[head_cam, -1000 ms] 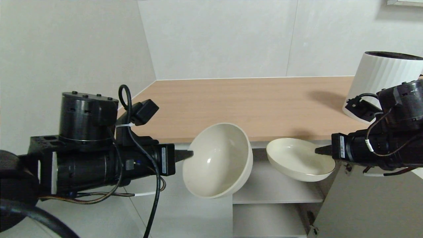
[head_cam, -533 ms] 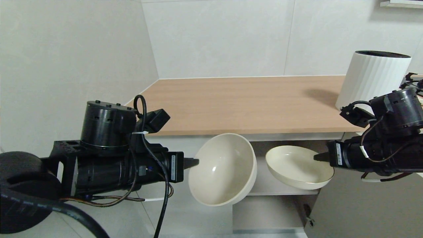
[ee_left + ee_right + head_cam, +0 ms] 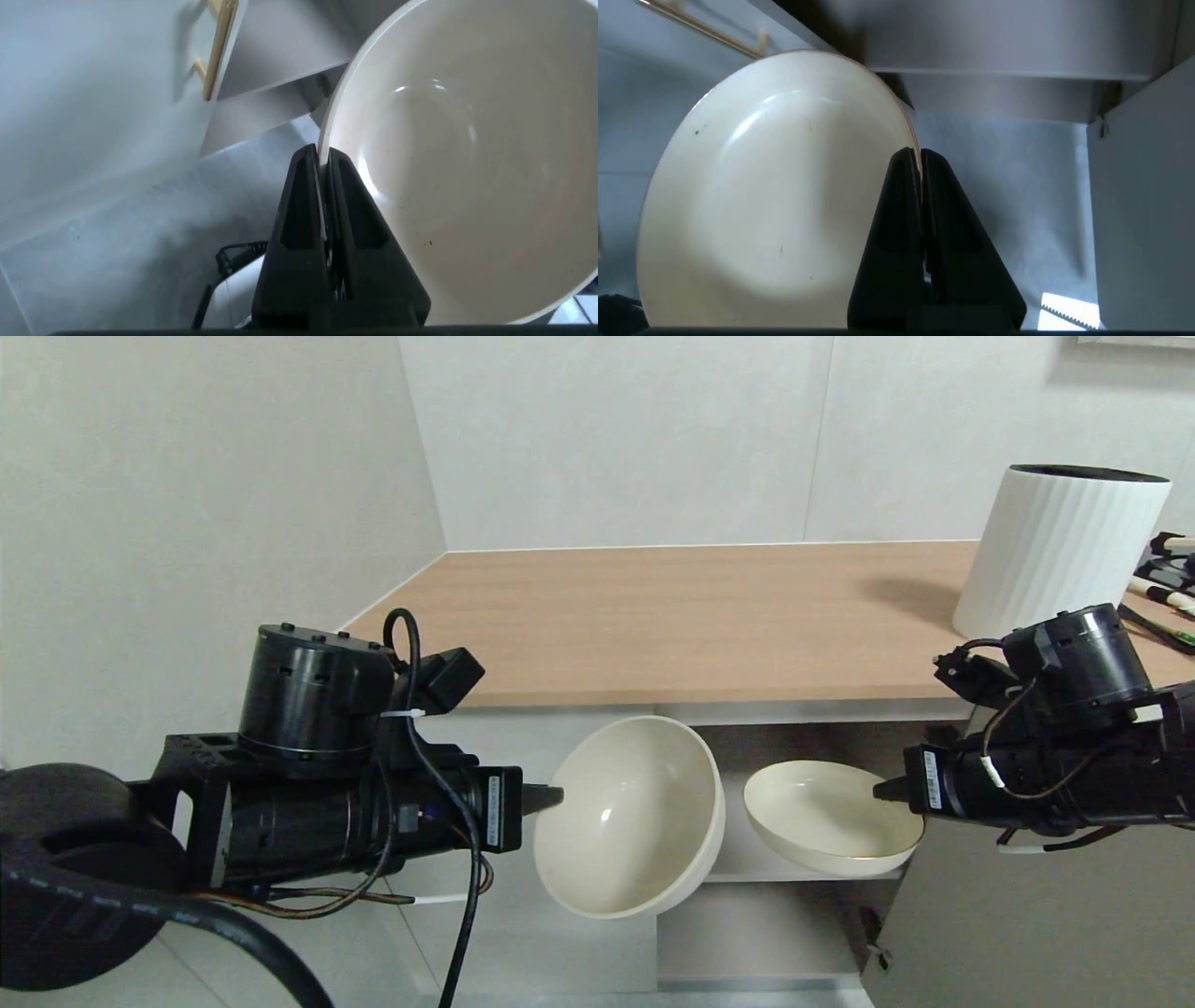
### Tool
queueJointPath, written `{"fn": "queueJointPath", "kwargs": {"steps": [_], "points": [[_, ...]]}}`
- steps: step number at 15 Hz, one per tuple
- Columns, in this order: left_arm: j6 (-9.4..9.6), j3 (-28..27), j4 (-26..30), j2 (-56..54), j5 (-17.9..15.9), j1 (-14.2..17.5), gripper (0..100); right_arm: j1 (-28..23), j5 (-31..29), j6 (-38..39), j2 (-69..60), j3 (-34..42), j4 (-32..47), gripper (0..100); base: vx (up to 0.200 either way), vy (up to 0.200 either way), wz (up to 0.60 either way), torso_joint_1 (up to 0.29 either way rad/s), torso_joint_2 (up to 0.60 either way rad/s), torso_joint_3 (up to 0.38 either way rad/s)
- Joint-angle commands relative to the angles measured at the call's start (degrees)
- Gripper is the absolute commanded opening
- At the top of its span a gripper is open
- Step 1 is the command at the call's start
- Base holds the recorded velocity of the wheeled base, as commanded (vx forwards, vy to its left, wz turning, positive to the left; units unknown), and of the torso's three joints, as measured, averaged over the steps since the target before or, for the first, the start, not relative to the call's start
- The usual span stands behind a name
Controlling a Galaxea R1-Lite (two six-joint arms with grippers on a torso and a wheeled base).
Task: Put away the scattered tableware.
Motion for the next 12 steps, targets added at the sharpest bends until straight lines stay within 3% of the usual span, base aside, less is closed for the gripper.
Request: {"fn": "queueJointPath", "kwargs": {"steps": [1,8,12], "points": [[-0.02,0.02,-0.03,0.09,-0.02,-0.01,0,0.02,0.01,0.01,1.03,0.01,-0.05,0,0.000,0.000,0.00,-0.124,0.38,0.251],[-0.02,0.02,-0.12,-0.09,0.16,-0.01,0,0.02,-0.08,0.01,2.35,0.36,-0.58,0,0.000,0.000,0.00,-0.121,0.44,0.319],[-0.02,0.02,-0.12,-0.09,0.16,-0.01,0,0.02,-0.08,-0.08,2.43,0.62,-1.02,0,0.000,0.000,0.00,-0.022,0.12,0.084]]}}
